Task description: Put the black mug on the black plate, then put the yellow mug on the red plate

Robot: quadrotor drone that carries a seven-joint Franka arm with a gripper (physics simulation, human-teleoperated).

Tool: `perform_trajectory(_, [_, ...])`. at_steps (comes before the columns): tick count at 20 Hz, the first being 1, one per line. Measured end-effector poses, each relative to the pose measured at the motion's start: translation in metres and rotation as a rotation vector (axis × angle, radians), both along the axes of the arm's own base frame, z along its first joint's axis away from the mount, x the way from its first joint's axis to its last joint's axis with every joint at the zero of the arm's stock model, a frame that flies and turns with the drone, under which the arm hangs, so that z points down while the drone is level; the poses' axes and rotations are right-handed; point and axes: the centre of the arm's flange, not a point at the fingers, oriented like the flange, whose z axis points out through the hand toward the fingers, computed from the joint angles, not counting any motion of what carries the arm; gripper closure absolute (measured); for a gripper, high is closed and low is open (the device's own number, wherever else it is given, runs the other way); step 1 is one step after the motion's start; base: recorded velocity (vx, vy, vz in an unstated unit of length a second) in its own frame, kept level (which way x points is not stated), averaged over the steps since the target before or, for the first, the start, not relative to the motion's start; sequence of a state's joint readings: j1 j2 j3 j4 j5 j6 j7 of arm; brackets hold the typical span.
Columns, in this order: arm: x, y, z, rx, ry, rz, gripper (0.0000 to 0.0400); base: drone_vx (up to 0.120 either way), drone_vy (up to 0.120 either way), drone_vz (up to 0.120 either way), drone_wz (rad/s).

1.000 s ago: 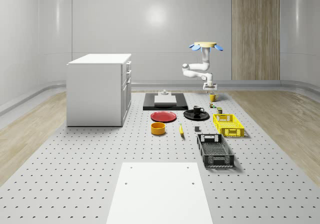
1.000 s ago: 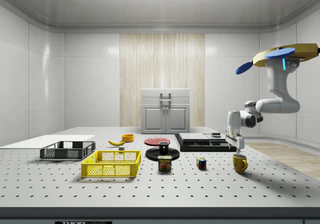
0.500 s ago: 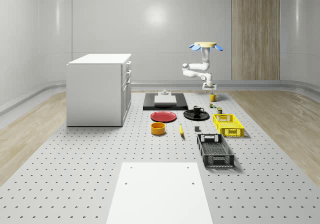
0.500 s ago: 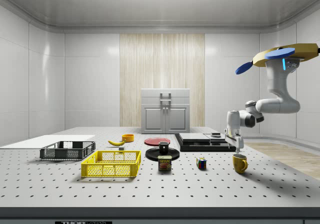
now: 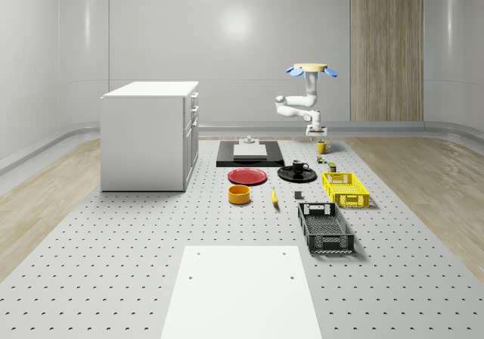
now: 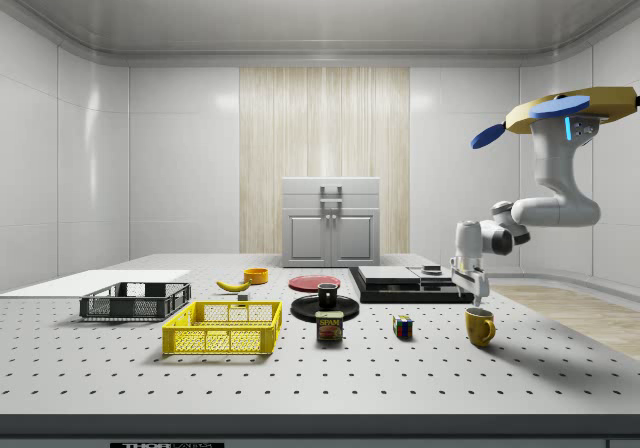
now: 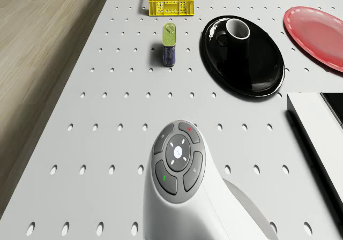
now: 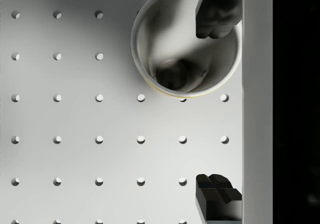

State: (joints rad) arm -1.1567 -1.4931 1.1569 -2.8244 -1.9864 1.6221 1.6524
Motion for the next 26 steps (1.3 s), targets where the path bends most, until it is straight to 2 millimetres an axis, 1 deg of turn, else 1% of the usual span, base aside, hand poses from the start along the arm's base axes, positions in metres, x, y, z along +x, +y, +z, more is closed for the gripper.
perform_trajectory(4, [-0.001,-0.004,0.001,0.0,0.0,0.0,0.0,0.0,0.0,0.0,0.0])
perform_trajectory(21, [-0.002,-0.014,0.034,0.0,0.0,0.0,0.0,0.0,0.0,0.0,0.0])
perform_trajectory(26, [-0.002,-0.015,0.039,0.0,0.0,0.0,0.0,0.0,0.0,0.0,0.0])
